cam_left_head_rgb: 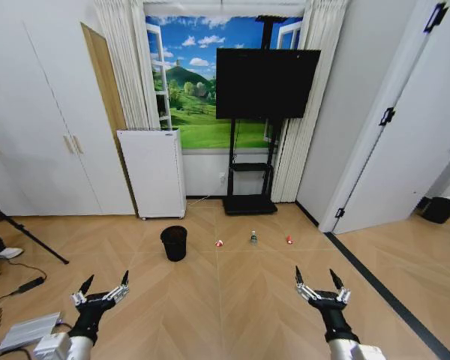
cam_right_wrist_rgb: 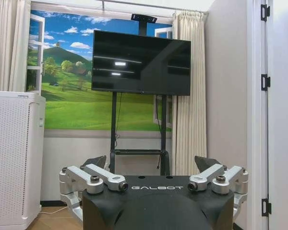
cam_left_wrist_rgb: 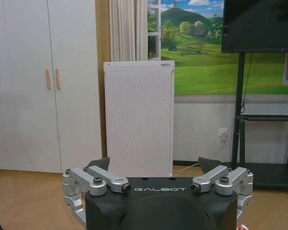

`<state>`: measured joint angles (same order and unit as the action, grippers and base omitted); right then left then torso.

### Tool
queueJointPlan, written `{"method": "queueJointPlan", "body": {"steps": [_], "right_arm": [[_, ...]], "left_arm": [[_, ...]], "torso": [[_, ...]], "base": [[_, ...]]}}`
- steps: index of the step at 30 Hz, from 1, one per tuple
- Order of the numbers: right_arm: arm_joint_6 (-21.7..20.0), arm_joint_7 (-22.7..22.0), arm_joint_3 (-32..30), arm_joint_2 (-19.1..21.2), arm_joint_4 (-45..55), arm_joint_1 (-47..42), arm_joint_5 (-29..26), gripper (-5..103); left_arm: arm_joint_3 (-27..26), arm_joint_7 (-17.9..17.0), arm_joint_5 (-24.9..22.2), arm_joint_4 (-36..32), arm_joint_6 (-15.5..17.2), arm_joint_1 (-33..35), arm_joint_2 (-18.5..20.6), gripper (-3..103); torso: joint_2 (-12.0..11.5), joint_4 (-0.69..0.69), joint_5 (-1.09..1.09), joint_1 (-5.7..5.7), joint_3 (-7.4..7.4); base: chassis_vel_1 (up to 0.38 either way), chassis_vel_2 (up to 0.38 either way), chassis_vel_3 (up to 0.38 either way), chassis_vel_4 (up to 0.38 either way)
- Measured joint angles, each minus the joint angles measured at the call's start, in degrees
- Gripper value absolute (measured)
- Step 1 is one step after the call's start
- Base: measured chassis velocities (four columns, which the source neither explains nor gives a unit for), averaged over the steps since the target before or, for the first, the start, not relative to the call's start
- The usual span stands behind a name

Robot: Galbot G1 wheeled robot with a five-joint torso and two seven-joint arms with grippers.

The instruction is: Pick up the trash bin and place the garbage on the floor into it.

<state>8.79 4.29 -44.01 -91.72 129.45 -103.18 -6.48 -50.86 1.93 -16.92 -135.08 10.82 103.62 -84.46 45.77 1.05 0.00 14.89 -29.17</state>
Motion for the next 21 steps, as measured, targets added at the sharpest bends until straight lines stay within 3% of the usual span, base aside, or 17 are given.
{"method": "queueJointPlan", "body": {"steps": [11,21], "right_arm": [[0.1,0.5,0.0,-0.1,0.0,-0.1,-0.3,100],[-2.3,0.6,-0.3,-0.2,0.4,0.0,-0.9,100]], "left_arm": [[0.3,0.0,0.3,0.0,-0.1,0.3,-0.1,100],[0.1,0.1,0.2,-0.2,-0.1,0.3,-0.1,100]], "torso": [[0.0,0.00,0.00,0.00,0.00],[0.0,0.00,0.00,0.00,0.00]], "base": [[0.000,0.000,0.000,0.000],[0.000,0.000,0.000,0.000]]}}
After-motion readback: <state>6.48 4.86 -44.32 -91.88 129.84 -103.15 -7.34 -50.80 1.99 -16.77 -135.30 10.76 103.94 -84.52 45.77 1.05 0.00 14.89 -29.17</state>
